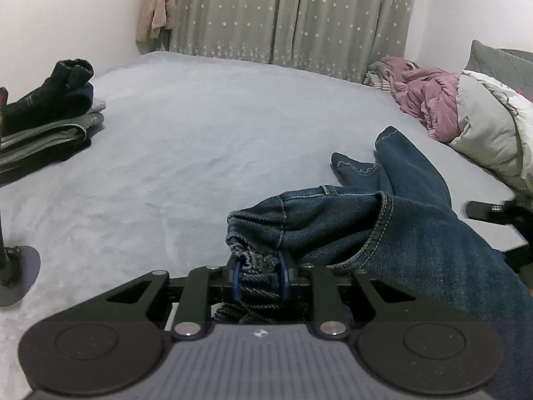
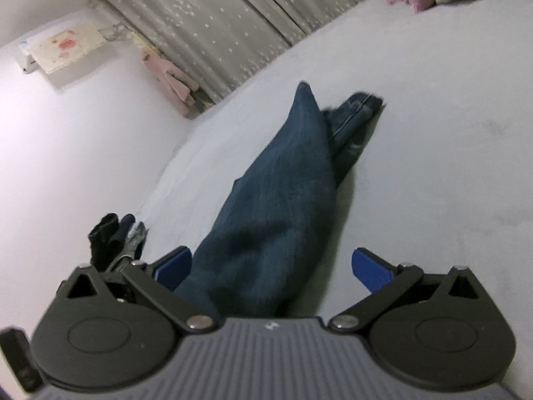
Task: Fold clothes
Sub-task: 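Close the left gripper on the waistband while the right gripper grasps the leg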
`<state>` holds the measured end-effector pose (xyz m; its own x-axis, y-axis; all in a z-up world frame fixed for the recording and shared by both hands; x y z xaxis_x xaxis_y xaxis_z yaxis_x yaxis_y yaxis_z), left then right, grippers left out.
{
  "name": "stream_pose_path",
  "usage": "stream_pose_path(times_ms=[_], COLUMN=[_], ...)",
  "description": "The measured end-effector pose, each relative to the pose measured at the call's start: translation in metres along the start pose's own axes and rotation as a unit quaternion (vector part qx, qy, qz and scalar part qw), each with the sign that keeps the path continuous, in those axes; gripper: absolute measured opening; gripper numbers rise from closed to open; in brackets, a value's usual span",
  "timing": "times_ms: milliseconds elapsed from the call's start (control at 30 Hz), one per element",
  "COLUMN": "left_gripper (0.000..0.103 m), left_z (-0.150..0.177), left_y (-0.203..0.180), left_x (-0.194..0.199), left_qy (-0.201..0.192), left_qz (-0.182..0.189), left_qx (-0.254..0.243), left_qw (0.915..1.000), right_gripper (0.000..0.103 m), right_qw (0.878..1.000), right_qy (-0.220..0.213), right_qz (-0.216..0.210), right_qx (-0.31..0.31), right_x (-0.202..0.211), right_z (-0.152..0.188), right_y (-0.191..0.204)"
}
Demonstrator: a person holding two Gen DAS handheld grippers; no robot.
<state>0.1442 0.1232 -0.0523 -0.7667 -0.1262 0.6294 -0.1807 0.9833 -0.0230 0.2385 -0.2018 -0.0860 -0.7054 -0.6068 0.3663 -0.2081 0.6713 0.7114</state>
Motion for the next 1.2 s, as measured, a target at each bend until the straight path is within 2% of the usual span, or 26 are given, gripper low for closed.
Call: stream_pose_path(times_ms=[133, 233, 333, 467, 533, 567, 667, 700, 933, 1200], left_gripper=[0.023, 0.023, 0.023, 0.024, 0.024, 0.024, 0.024, 0.024, 0.024, 0.024], left_z=[0.003, 0.004, 0.005, 0.004, 0.003, 0.002, -0.001, -0.002, -0.007, -0.011], left_y=[0.004, 0.007, 0.009, 0.010, 0.008, 0.007, 0.003, 0.000, -0.012, -0.023], left_x=[-0.003, -0.005, -0.007, -0.010, -0.010, -0.009, -0.007, -0.006, 0.002, 0.012], left_qy=[0.003, 0.007, 0.013, 0.016, 0.015, 0.014, 0.007, 0.004, -0.007, -0.020], left_qz=[0.014, 0.023, 0.033, 0.038, 0.038, 0.038, 0.037, 0.036, 0.042, 0.040], left_qx=[0.003, 0.006, 0.015, 0.022, 0.024, 0.025, 0.026, 0.026, 0.027, 0.026], left_qw=[0.9999, 0.9997, 0.9993, 0.9989, 0.9989, 0.9989, 0.9989, 0.9990, 0.9987, 0.9986], right_gripper=[0.103, 0.103, 0.098, 0.082, 0.071, 0.060, 0.038, 0.034, 0.028, 0.028], right_qw=[0.999, 0.999, 0.998, 0.996, 0.995, 0.996, 0.997, 0.998, 0.996, 0.984], right_qy=[0.028, 0.032, 0.045, 0.060, 0.066, 0.064, 0.047, 0.039, -0.027, -0.098], right_qz=[0.013, 0.015, 0.020, 0.021, 0.014, 0.014, 0.015, 0.016, 0.056, 0.114], right_qx=[0.010, 0.023, 0.043, 0.063, 0.067, 0.065, 0.053, 0.051, 0.070, 0.098], right_x=[-0.035, -0.047, -0.064, -0.078, -0.082, -0.082, -0.070, -0.063, -0.001, 0.095], right_z=[0.003, 0.002, -0.001, -0.003, -0.002, -0.003, -0.006, -0.008, -0.021, -0.019], right_y=[-0.001, 0.002, 0.008, 0.013, 0.013, 0.012, 0.008, 0.008, 0.018, 0.036])
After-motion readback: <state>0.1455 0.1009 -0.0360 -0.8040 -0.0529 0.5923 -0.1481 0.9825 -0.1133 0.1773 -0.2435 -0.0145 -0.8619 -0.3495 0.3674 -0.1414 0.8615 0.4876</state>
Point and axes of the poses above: each gripper's, at about its wrist camera, not at the fingertips, and x roughly against the way its jaws point, y to its left, z to its underside, the point moved 9 cm from there along -x, roughly the way its jaws point, and after that the axes turned 9 degrees about -z, right-handed, at the moved point
